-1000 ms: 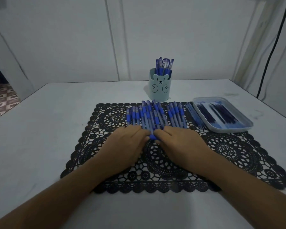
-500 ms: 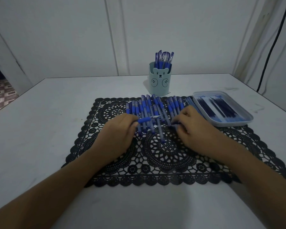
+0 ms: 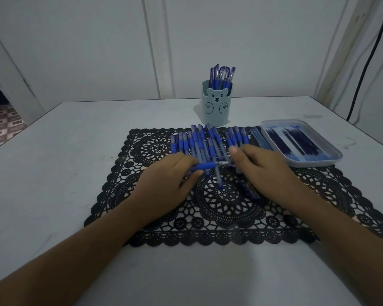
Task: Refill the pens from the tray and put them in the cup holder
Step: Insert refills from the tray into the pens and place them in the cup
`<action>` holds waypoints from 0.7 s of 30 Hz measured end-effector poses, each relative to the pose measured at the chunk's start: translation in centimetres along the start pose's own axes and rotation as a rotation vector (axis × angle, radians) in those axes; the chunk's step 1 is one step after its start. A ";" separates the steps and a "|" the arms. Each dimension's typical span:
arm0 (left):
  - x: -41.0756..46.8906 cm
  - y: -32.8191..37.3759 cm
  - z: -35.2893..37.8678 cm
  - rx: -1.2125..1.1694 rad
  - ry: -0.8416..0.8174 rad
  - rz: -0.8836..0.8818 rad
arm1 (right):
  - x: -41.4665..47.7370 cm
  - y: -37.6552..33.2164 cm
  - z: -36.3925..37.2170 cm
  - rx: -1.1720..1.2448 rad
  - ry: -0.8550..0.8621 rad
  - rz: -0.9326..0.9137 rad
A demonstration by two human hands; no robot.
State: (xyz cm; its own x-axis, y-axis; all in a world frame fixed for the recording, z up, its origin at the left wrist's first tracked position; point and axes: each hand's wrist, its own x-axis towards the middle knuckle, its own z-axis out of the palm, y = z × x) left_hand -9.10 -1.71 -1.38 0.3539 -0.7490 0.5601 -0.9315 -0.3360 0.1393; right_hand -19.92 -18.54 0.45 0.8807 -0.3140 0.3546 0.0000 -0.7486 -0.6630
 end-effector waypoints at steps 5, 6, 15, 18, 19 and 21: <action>-0.2 0.4 -0.4 0.027 0.008 0.099 | -0.1 -0.2 0.4 0.096 -0.114 -0.001; -0.2 0.4 -0.5 0.028 0.008 0.105 | -0.1 -0.2 0.4 0.115 -0.127 0.001; -0.4 -0.1 -0.3 -0.061 -0.046 0.018 | -0.4 -0.8 -0.1 0.133 -0.156 -0.066; -0.4 0.0 -0.4 -0.033 -0.025 0.054 | -0.4 -0.6 0.1 0.087 -0.138 -0.080; -0.4 0.1 -0.3 -0.032 -0.019 0.064 | -0.4 -0.6 0.1 0.057 -0.138 -0.084; -0.4 0.1 -0.3 -0.036 -0.016 0.062 | -0.3 -0.4 0.0 0.045 -0.152 -0.094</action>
State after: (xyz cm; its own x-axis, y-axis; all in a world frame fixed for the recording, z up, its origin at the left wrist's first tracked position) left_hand -9.39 -1.29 -1.39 0.2962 -0.7771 0.5553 -0.9541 -0.2679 0.1340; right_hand -20.20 -18.16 0.56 0.9373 -0.1492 0.3149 0.1041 -0.7426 -0.6616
